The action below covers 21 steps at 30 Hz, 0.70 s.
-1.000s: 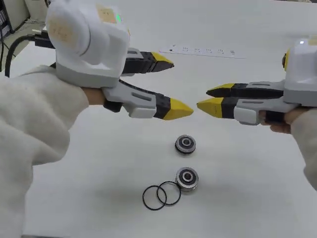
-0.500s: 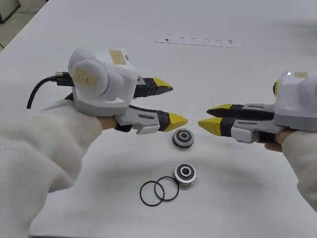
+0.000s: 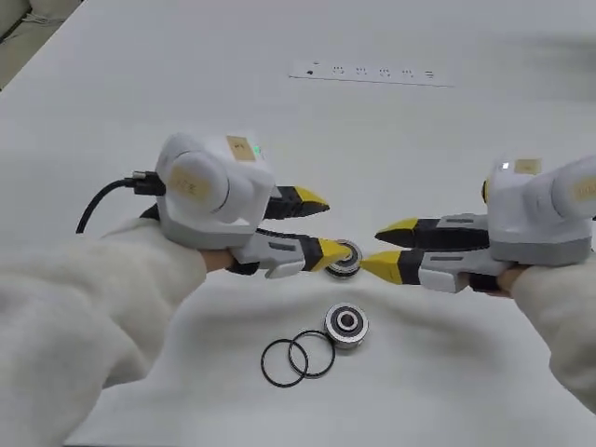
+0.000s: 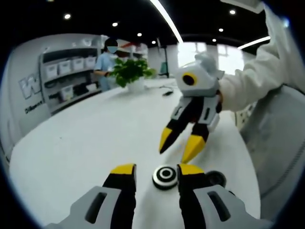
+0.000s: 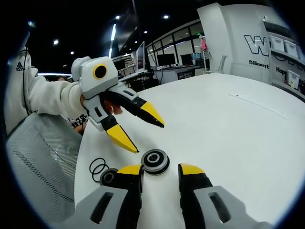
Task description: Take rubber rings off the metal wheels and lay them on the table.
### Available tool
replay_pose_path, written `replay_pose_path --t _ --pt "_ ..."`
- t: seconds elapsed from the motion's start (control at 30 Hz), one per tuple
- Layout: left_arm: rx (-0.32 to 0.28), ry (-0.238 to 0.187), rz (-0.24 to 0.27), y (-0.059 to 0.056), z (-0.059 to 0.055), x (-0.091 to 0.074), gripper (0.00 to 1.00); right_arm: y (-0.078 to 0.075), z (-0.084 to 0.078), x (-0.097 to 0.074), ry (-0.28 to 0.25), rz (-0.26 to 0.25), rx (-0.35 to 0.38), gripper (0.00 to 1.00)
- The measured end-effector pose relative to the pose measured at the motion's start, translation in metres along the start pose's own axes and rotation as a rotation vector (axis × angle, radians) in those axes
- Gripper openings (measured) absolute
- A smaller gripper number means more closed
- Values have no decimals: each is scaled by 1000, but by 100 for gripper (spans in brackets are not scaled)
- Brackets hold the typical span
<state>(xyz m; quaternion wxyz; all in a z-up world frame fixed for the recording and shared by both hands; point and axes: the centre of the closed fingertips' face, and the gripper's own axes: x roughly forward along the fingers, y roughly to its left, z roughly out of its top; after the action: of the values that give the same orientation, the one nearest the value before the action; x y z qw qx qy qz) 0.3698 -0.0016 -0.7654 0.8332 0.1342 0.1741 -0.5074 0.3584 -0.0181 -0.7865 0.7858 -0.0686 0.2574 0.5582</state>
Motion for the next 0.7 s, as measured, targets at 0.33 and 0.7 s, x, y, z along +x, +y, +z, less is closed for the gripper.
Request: replay_pose_path --t 0.33,0.7 --pt "12 41 -11 -11 -12 11 27 0 -8 6 35 -12 -36 27" --pt "2 66 -5 -13 -18 17 21 3 -11 13 46 -4 -73 26"
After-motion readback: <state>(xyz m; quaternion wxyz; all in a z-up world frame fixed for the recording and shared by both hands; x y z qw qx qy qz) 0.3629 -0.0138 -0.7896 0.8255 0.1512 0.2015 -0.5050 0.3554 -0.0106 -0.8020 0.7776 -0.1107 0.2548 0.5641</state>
